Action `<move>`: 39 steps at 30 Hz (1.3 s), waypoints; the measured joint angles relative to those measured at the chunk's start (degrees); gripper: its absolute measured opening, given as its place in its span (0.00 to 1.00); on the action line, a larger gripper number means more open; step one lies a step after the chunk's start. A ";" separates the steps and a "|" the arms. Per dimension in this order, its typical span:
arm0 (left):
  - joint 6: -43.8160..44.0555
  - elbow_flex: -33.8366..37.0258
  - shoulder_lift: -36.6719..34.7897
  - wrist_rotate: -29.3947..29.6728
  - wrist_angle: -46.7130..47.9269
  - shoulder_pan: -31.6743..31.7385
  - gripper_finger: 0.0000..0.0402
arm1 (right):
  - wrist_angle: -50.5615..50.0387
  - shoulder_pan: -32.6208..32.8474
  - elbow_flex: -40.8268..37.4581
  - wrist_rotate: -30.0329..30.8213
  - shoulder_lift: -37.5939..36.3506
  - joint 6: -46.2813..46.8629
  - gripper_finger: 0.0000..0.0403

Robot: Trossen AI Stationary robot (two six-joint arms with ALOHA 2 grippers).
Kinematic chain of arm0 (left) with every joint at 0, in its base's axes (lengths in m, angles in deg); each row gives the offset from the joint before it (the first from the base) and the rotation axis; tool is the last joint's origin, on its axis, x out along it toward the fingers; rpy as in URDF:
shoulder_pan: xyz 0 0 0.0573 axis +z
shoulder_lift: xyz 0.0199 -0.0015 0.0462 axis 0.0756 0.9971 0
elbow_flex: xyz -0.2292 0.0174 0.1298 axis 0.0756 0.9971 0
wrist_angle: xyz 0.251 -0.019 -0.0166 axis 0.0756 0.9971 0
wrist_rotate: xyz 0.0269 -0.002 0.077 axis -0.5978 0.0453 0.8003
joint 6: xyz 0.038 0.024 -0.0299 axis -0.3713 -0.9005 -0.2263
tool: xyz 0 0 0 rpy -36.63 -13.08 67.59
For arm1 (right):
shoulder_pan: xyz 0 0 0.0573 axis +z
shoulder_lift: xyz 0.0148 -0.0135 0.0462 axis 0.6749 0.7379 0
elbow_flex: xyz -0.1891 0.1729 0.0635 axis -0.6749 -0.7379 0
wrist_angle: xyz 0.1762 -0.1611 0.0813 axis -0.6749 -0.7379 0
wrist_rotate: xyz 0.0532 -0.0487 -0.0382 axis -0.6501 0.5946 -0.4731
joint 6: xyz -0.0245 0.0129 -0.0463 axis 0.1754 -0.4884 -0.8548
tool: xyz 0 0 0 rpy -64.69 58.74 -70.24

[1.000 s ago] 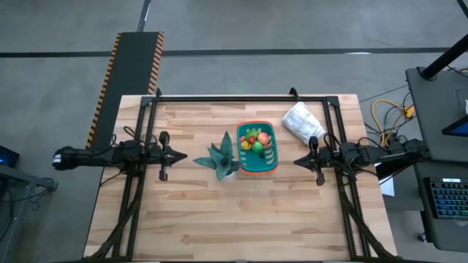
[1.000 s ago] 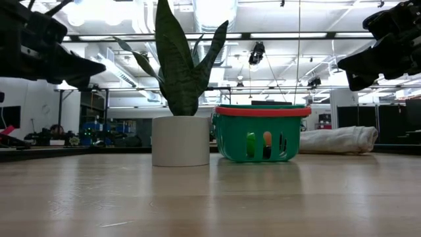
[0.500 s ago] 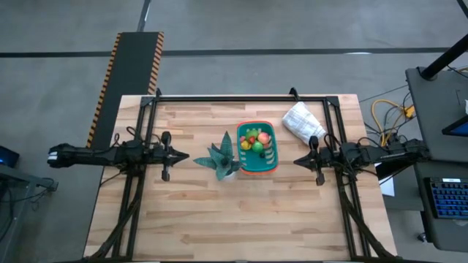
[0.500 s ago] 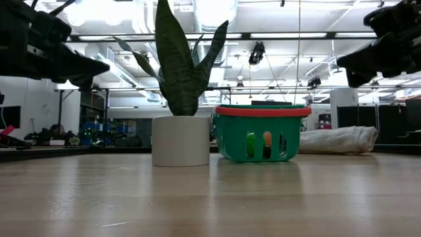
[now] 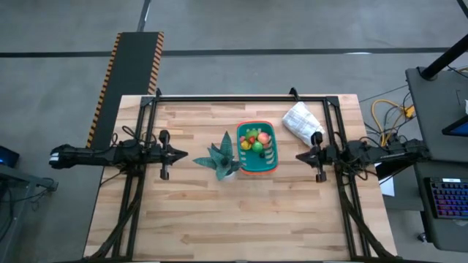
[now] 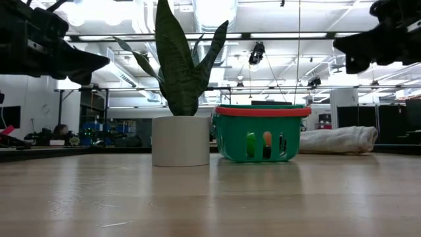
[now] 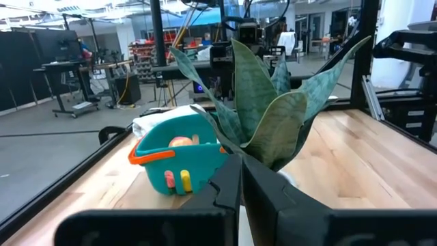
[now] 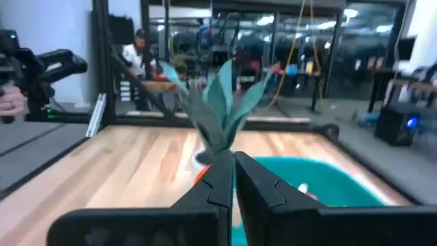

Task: Build produce basket
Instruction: Return to Home Position

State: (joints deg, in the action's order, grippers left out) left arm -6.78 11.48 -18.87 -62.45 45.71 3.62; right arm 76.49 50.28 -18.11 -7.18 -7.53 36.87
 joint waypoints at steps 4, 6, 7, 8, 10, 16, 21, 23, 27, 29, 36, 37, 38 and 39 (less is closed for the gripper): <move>0.03 0.00 -0.02 0.07 0.17 0.00 0.00 | -4.70 0.02 0.00 -2.79 -3.08 2.47 0.02; 0.08 0.00 0.02 0.07 0.18 0.00 0.00 | -8.50 0.02 0.03 -2.89 -5.77 3.83 0.02; 0.09 0.00 -0.04 0.07 0.19 0.00 0.00 | -10.22 0.00 0.38 -2.98 -6.48 4.30 0.02; 0.11 0.02 -0.09 0.07 0.16 0.00 0.00 | -11.07 0.02 0.99 -2.99 -6.30 4.55 0.02; 0.11 0.02 -0.23 0.05 0.20 0.00 0.00 | -11.56 0.00 1.40 -2.91 -6.20 4.55 0.02; 0.14 0.04 -0.25 -0.73 0.17 0.00 0.00 | -11.44 0.00 1.17 -2.68 -6.32 5.09 0.02; 0.12 0.07 -0.24 -1.01 0.20 0.00 0.00 | -11.19 0.00 0.70 -2.73 -6.17 6.31 0.02; 0.10 0.07 -0.20 -1.03 0.11 0.00 0.00 | -11.17 0.00 0.67 -2.73 -6.14 6.28 0.02; 0.10 0.07 0.30 -1.05 0.16 0.00 0.00 | -11.14 0.00 0.65 -2.74 -5.79 3.96 0.02; 0.11 0.07 0.58 -1.05 0.15 0.00 0.00 | -11.12 0.00 0.65 -2.73 -5.78 3.29 0.02; 0.08 0.08 0.45 -1.22 0.11 0.00 0.00 | -11.10 0.00 0.63 -2.75 -5.61 3.80 0.02; 0.08 0.09 0.42 -1.22 0.05 0.00 0.00 | -11.10 0.00 0.63 -2.75 -5.54 3.83 0.02; 0.08 0.09 0.43 -1.22 0.10 -0.01 0.00 | -11.10 0.00 0.63 -2.75 -5.46 3.93 0.02; 0.08 0.09 0.44 -1.22 0.12 -0.01 0.00 | -11.10 0.00 0.63 -2.75 -5.42 3.93 0.02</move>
State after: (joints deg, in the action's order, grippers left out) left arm -6.70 11.56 -18.43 -63.68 45.83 3.62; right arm 65.38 50.28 -17.48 -9.93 -12.96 40.79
